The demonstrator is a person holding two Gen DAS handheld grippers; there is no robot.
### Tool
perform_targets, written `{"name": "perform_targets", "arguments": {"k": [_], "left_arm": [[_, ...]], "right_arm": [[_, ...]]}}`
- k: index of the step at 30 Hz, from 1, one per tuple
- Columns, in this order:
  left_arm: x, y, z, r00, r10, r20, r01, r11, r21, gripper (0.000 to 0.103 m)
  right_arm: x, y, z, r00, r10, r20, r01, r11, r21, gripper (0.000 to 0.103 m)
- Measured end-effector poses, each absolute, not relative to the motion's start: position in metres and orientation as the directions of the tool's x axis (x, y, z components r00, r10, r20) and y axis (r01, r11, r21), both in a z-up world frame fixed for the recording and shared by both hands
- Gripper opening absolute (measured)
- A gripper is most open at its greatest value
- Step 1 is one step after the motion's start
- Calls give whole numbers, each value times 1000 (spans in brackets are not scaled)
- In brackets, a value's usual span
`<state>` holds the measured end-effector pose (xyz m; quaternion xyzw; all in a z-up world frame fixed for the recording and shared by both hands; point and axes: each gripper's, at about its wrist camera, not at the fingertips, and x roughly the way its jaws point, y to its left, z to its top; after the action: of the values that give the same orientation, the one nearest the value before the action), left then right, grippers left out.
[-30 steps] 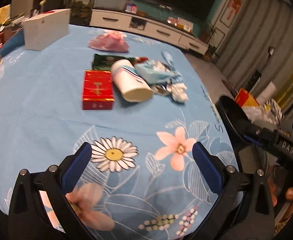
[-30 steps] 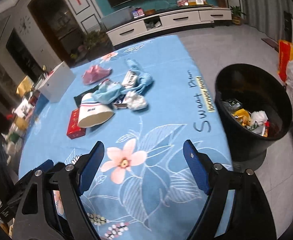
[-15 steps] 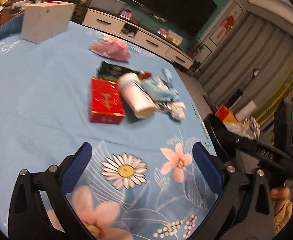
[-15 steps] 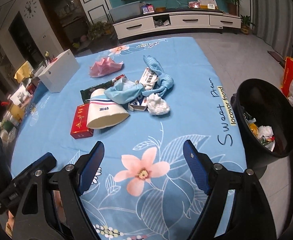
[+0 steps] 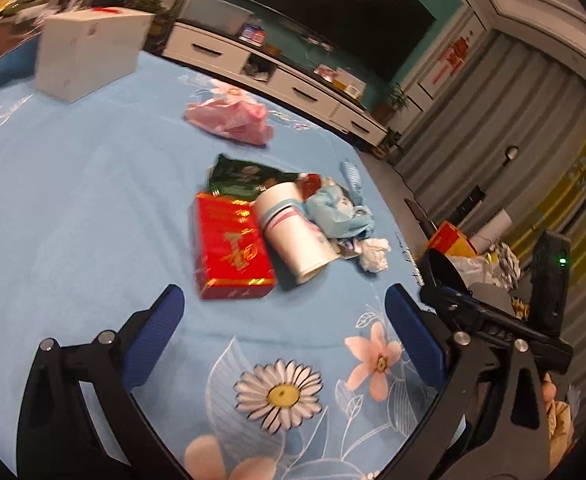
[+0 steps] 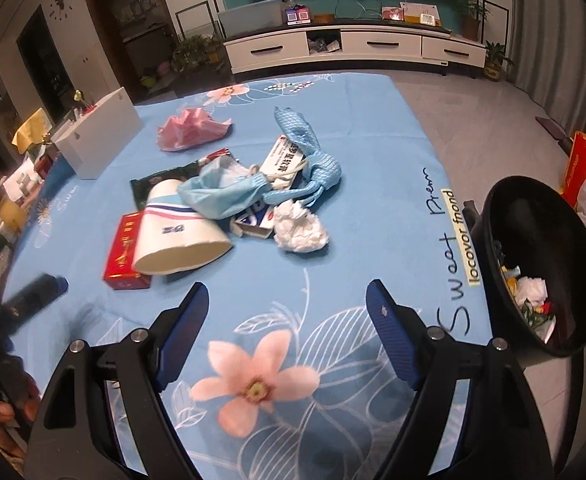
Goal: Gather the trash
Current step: 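Move both open tools back over the table toward the remaining trash, then grasp the blue face mask with the left tool while the right tool grasps the white tissue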
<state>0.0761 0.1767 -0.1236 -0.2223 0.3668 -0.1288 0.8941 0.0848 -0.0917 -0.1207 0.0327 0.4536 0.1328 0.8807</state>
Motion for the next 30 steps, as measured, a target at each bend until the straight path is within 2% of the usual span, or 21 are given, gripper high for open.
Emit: {"name": "perform_targets", "arguments": {"k": [6, 10, 15, 17, 20, 22, 24, 30], "left_arm": [[121, 150, -109, 685, -412, -601, 148, 886, -439, 100], [162, 123, -102, 642, -435, -632, 245, 897, -369, 100], [199, 89, -108, 565, -455, -689, 367, 886, -284, 100], [210, 80, -114, 541, -448, -712, 388, 884, -262, 100], [222, 74, -125, 507, -463, -727, 397, 874, -280, 100], [228, 73, -130, 496, -469, -731, 404, 870, -284, 99], [234, 71, -134, 481, -476, -737, 412, 864, -289, 92], [235, 66, -143, 443, -471, -763, 445, 854, -270, 62]], "right_arm": [[110, -92, -132, 561, 289, -776, -238, 954, 183, 79], [129, -88, -142, 551, 299, -779, -255, 949, 184, 76], [150, -82, -158, 512, 319, -798, -285, 939, 193, 60], [155, -82, -163, 495, 338, -800, -289, 933, 216, 45], [156, -86, -166, 495, 347, -797, -282, 931, 230, 31], [153, -92, -165, 502, 360, -787, -277, 928, 248, 28], [150, -97, -163, 510, 361, -781, -269, 929, 254, 27], [143, -110, -159, 519, 363, -774, -244, 930, 273, 27]]}}
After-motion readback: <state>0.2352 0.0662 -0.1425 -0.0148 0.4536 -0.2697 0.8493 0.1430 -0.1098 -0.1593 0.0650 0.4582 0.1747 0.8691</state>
